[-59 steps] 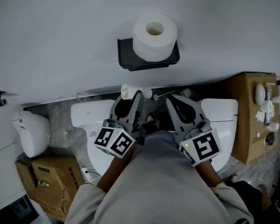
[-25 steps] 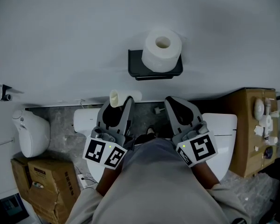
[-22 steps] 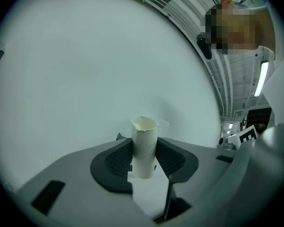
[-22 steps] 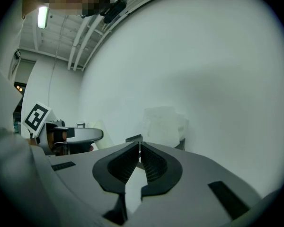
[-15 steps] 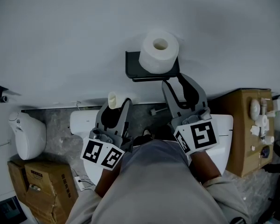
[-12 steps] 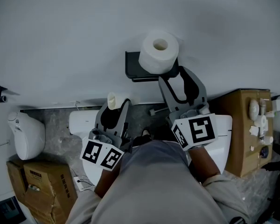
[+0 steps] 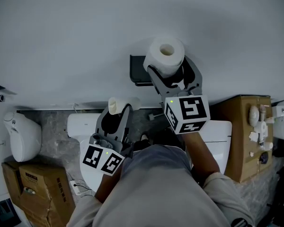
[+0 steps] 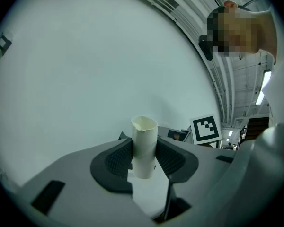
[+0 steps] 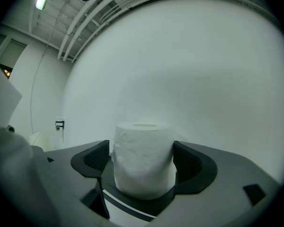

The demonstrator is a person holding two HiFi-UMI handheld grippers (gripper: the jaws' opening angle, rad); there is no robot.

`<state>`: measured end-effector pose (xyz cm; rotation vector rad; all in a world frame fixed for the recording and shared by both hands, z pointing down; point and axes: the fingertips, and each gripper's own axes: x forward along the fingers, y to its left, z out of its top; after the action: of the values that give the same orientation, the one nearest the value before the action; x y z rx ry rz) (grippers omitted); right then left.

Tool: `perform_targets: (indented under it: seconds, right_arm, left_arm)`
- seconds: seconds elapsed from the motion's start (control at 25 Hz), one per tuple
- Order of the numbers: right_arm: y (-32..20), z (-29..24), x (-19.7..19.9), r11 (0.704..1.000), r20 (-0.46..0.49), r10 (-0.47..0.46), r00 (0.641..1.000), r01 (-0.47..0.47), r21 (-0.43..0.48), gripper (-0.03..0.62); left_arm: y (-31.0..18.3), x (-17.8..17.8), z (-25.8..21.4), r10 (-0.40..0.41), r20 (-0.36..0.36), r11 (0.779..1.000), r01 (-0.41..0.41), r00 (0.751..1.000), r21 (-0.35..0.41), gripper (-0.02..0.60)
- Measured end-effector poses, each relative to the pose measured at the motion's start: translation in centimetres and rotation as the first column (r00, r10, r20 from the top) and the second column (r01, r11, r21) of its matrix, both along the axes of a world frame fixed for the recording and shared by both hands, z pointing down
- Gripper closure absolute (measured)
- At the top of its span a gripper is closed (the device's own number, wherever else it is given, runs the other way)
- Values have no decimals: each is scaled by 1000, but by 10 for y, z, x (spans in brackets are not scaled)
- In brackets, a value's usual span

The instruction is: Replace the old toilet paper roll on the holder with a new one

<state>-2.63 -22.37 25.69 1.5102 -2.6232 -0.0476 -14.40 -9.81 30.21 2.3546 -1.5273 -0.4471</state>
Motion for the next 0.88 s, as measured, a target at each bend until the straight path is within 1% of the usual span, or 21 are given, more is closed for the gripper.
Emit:
perform_targets:
  seconds: [0.2, 0.36, 0.64, 0.88]
  right_arm:
    - [-14, 3, -2, 999, -42, 39, 998, -39, -3, 186]
    - [-17, 5, -2, 999, -55, 48, 997, -49, -2, 187]
    - [-14, 5, -1, 1000, -46, 13, 999, -15, -26, 187]
    - [-6, 3, 2, 999, -6, -13, 1000, 13, -31, 189]
  left_arm:
    - [0, -8, 4, -18, -14, 1000, 18, 1000, -9, 437]
    - [0, -13, 8, -23, -21, 1000, 23, 1000, -21, 437]
    - [-2, -6, 8, 4, -29, 1000, -5, 1000, -23, 437]
    - [-6, -2, 6, 25, -28, 1000, -25, 999, -18, 437]
